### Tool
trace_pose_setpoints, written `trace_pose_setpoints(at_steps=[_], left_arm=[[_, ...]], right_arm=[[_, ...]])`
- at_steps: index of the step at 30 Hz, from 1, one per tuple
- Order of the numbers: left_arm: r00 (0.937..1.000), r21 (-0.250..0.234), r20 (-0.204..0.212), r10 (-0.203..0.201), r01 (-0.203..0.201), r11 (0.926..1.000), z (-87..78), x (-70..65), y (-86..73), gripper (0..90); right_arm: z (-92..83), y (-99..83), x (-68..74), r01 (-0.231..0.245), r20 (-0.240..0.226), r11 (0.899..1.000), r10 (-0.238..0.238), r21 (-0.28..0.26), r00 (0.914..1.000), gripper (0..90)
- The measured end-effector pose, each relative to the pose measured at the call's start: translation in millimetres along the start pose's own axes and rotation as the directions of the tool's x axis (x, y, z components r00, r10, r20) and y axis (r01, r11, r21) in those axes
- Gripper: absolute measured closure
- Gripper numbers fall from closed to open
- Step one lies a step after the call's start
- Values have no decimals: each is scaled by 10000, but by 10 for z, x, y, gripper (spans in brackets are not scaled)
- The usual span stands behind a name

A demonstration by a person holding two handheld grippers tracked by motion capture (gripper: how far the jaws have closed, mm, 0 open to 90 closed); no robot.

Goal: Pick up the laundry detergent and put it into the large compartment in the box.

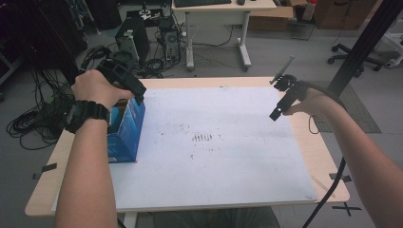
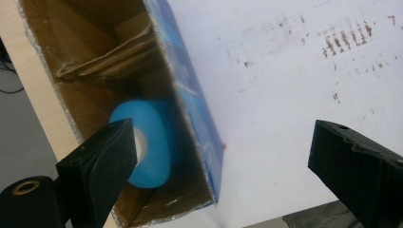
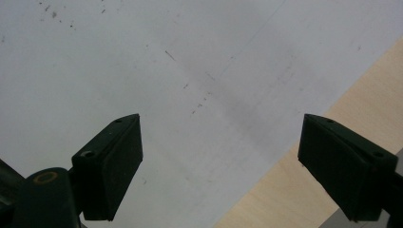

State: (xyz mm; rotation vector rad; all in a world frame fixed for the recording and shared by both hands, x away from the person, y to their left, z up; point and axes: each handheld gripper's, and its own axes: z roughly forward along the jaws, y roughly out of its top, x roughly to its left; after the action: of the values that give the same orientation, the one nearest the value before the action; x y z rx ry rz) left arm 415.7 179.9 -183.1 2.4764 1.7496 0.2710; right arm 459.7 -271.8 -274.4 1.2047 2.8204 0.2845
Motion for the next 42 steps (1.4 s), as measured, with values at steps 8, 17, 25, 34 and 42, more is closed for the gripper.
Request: trace_pose_setpoints(at_steps=[8,17,25,34,42], left_arm=[[9989,29,82,465,-466,9989,19,-132,83,80],[9953,47,199,943,-944,9955,50,-279,149,70],[9885,-7,317,1479,-1479,9890,79,-393,177,63],[9791,49,326,2010,-2012,9795,100,-543,204,57],[9589,-127,514,2790,-2787,9603,106,-683,211,56]], right_arm=[[-2,-9,-9,-16,14,10000,16,19,10000,147],[-4,-13,-17,-24,4,10000,24,-2,10000,147],[8,-9,-14,2,5,10000,-2,27,10000,147],[23,-2,-2,20,-7,10000,-20,35,10000,146],[16,-12,-4,42,-2,10000,-42,59,10000,146]])
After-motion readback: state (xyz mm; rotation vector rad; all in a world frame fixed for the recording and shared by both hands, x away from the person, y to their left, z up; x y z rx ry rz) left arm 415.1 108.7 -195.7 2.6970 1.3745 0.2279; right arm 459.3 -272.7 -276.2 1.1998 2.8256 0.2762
